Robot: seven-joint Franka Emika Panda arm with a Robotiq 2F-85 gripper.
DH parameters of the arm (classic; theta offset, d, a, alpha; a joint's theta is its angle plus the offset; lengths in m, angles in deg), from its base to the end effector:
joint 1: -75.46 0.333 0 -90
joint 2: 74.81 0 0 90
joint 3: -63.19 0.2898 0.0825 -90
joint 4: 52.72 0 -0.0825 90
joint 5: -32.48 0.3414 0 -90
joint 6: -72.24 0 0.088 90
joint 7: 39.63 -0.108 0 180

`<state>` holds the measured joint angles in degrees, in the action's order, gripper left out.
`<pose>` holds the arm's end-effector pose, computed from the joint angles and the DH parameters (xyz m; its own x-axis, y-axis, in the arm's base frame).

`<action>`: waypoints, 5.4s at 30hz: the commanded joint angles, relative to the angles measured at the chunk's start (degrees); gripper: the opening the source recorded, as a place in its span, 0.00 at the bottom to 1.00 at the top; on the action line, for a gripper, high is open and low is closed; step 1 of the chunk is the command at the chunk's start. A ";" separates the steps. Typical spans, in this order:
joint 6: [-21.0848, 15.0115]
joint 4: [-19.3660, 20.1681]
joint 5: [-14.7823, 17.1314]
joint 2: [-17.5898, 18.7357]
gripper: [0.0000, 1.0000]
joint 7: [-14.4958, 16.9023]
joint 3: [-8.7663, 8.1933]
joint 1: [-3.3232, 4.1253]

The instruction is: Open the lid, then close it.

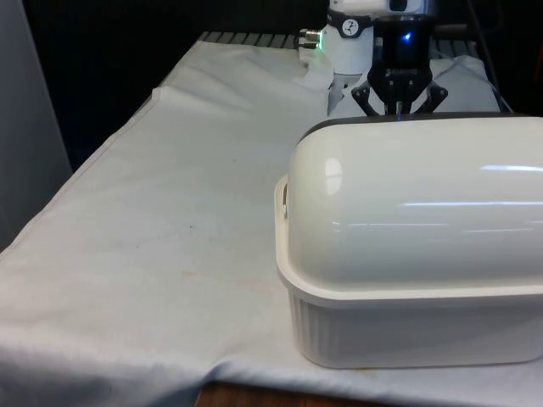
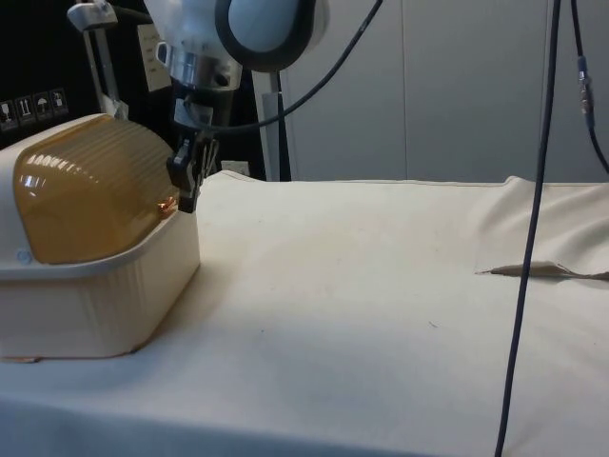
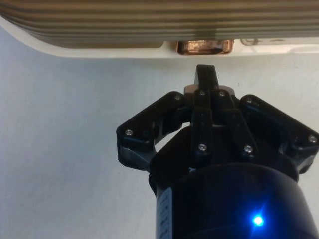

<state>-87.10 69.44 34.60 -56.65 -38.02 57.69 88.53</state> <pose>0.5636 0.0750 0.3000 0.9356 0.1322 0.3274 0.1346 -0.9908 0.0154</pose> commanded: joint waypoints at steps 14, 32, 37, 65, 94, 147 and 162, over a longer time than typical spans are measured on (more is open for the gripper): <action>0.69 -1.72 0.00 1.15 0.00 0.34 0.17 0.00; 0.46 -2.41 -0.06 1.66 0.00 0.29 0.11 0.00; 0.80 -2.75 -0.11 0.57 0.00 0.17 0.00 0.11; 0.69 -5.79 -0.74 -1.95 0.00 -1.55 -0.34 0.63; 0.57 -14.73 -0.57 1.26 0.00 -3.50 0.34 1.66; 24.98 -29.85 -0.29 -1.72 0.00 -2.29 0.63 1.15; 34.03 -36.73 -0.63 2.01 0.00 -1.83 0.46 1.20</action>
<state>-54.27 33.28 34.19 -54.99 -39.91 58.21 89.73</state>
